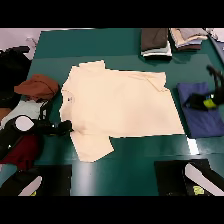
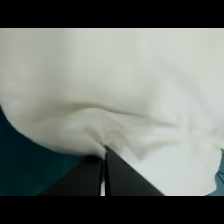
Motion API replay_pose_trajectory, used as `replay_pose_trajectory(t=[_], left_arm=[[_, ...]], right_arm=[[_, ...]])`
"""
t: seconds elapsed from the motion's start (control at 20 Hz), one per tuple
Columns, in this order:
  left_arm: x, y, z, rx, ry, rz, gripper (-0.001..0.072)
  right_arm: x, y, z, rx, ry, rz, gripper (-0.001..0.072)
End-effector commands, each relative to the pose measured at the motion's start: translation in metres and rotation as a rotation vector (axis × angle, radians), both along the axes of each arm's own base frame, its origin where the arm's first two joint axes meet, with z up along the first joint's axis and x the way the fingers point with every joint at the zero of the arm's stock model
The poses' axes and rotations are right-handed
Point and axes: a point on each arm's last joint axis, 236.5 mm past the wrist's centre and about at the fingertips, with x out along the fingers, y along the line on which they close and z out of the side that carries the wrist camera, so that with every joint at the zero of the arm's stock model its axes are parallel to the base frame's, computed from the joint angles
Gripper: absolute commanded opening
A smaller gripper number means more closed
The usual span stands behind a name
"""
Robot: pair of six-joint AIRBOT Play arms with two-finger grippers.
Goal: Fold the shirts.
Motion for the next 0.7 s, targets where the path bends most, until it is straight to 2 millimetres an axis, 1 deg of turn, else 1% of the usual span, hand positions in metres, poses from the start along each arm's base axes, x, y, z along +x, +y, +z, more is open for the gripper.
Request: replay_pose_trajectory(t=[0.0, 0.05, 0.1, 0.15, 0.25, 0.35, 0.45, 0.5, 0.55, 0.6, 0.65], left_arm=[[0.011, -0.004, 0.019, 0.0, -0.056, -0.049, 0.002], [0.012, -0.004, 0.02, 0.001, -0.062, -0.055, 0.002], [0.011, -0.004, 0.02, 0.002, -0.061, -0.058, 0.002], [0.011, -0.004, 0.02, 0.002, -0.06, -0.06, 0.002], [0.01, -0.004, 0.019, 0.003, -0.059, -0.064, 0.002], [0.01, -0.004, 0.02, 0.003, -0.061, -0.063, 0.002], [0.011, -0.004, 0.02, 0.002, -0.064, -0.061, 0.002], [0.011, -0.004, 0.02, 0.002, -0.062, -0.062, 0.002], [0.011, -0.004, 0.02, 0.002, -0.06, -0.062, 0.002], [0.011, -0.004, 0.02, 0.002, -0.063, -0.062, 0.0019], [0.014, -0.004, 0.024, 0.002, -0.074, -0.062, 0.0019]], right_arm=[[-0.066, -0.018, -0.063, 0.114, 0.185, -0.219, 0.0497], [-0.08, -0.017, -0.079, 0.157, 0.227, -0.277, 0.0499], [-0.087, -0.015, -0.091, 0.196, 0.249, -0.32, 0.0498], [-0.089, -0.011, -0.101, 0.232, 0.253, -0.358, 0.0497], [-0.081, -0.002, -0.113, 0.288, 0.224, -0.396, 0.0496], [-0.069, 0.005, -0.118, 0.32, 0.195, -0.407, 0.0494], [-0.056, 0.007, -0.124, 0.298, 0.172, -0.387, 0.0431], [-0.049, 0.009, -0.126, 0.28, 0.159, -0.366, 0.0428], [-0.042, 0.011, -0.125, 0.263, 0.147, -0.337, 0.0408], [-0.035, 0.014, -0.123, 0.247, 0.129, -0.303, 0.019], [-0.025, 0.017, -0.116, 0.228, 0.101, -0.265, 0.002]])
